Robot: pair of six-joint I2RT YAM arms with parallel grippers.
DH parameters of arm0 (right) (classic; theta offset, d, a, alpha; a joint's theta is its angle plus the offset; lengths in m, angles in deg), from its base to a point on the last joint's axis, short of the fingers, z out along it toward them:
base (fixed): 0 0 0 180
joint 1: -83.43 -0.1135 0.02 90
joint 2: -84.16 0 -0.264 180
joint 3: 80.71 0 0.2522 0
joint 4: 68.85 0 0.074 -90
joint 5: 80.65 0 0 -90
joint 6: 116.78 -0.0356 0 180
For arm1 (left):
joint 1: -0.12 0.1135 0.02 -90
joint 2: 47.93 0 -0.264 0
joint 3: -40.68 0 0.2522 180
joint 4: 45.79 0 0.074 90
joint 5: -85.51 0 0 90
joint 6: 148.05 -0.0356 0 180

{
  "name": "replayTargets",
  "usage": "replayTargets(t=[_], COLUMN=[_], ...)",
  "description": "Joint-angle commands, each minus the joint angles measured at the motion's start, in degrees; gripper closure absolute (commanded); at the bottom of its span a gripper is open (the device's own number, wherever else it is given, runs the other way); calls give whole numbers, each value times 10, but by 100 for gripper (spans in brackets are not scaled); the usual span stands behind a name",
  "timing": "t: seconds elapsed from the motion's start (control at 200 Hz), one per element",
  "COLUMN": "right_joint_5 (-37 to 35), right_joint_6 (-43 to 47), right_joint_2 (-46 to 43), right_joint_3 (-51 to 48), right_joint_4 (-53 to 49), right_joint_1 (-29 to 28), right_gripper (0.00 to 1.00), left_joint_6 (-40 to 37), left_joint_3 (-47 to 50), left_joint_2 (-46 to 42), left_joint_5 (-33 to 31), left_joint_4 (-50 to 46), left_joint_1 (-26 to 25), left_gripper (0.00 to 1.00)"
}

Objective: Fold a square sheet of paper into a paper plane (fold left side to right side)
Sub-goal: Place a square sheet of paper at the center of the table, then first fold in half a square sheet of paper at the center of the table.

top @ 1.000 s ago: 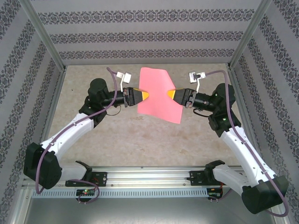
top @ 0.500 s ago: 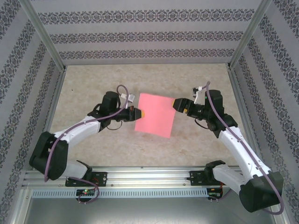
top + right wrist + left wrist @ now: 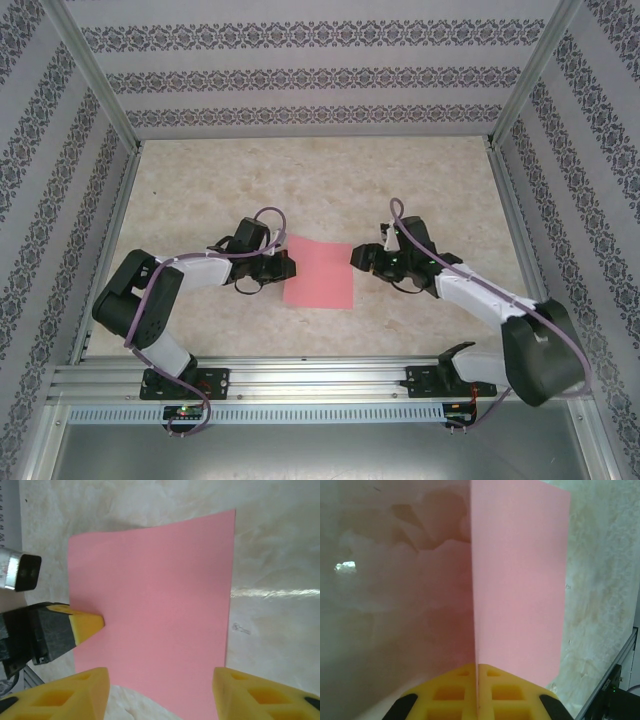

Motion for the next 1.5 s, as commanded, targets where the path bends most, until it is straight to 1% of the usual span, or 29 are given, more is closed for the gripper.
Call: replayTargets(t=[0.0, 0.15, 0.3, 0.42, 0.54, 0.834, 1.044, 1.159, 1.324, 1.414, 1.494], right_joint_5=[-4, -10, -27, -30, -45, -35, -29, -2, 28, 51, 54], right_joint_6=[-58, -56, -54, -55, -47, -51, -52, -64, -88, -102, -122], right_joint_2=[53, 132, 173, 195, 203, 204, 156, 108, 50, 59, 77], right_joint_3=[0, 33, 44, 47, 45, 41, 31, 12, -6, 2, 4], right_joint_4=[111, 115, 108, 107, 90, 101, 101, 118, 159, 174, 191], right_joint_1=[-16, -37, -41, -45, -50, -48, -24, 3, 20, 17, 13], right_gripper=[47, 51, 53, 55, 55, 55, 53, 49, 35, 35, 35], left_joint_6=[-10, -11, -2, 28, 50, 78, 78, 83, 83, 84, 88], left_joint_3=[-27, -34, -37, -34, -40, -62, -81, -86, -92, -94, -95], left_joint_2=[3, -12, -30, -34, -35, -1, 32, 43, 51, 57, 61], left_joint_5=[-11, 2, 14, 41, 52, 63, 56, 58, 55, 55, 55], left_joint_4=[-23, -34, -33, 7, 37, 89, 94, 103, 104, 105, 111], left_joint_1=[-8, -10, -10, -14, -26, -66, -85, -89, -93, -95, -97], left_gripper=[90, 73, 57, 51, 48, 44, 43, 42, 41, 41, 41])
